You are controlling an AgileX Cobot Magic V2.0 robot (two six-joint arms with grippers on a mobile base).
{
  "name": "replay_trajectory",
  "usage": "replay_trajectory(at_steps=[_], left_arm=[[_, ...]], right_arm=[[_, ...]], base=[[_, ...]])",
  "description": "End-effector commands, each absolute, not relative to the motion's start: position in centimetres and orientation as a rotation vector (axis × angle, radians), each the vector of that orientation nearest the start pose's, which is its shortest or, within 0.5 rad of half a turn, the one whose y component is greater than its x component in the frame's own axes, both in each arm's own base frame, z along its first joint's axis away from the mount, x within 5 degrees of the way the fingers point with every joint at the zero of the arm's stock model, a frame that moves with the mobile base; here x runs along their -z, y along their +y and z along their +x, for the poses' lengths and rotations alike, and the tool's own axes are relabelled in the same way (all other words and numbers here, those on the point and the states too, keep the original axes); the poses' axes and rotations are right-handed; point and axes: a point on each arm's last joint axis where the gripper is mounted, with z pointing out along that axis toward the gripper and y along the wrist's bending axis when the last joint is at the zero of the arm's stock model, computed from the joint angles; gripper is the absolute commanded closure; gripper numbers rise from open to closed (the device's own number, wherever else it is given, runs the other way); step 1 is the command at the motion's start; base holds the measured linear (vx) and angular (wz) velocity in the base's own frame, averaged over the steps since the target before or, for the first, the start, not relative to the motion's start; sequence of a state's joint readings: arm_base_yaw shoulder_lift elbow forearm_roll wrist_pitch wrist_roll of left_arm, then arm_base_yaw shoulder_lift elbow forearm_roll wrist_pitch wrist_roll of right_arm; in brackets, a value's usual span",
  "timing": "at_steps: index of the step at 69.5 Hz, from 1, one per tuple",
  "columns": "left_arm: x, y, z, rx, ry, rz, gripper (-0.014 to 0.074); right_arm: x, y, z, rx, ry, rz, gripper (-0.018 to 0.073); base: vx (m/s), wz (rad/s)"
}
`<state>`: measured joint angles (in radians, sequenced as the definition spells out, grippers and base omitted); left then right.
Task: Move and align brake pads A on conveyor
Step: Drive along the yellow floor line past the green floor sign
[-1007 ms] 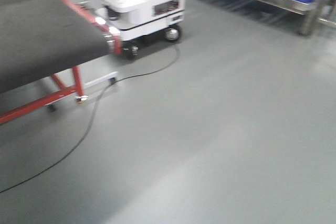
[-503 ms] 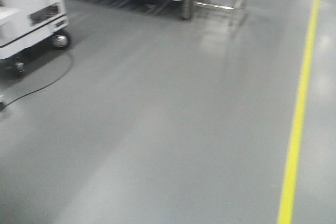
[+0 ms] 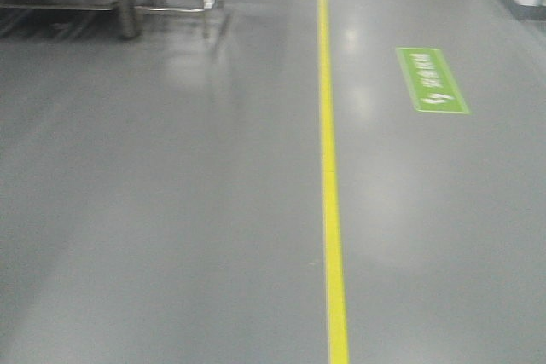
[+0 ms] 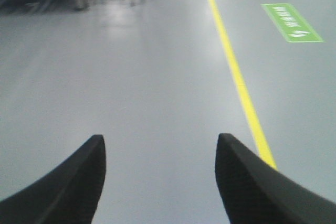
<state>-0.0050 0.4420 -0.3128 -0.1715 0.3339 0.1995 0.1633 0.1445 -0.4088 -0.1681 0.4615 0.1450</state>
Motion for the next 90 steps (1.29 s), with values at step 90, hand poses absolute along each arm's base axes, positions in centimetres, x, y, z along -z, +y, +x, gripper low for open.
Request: replay_trajectory(at_steps=[90], left_arm=[[-27.2, -0.52, 10.12, 0.041, 1.846, 0.052, 0.0147]], right_arm=[[-31.31, 0.09, 4.5, -0.051, 1.594, -0.096, 0.0144]], base=[[0.32, -0.09]])
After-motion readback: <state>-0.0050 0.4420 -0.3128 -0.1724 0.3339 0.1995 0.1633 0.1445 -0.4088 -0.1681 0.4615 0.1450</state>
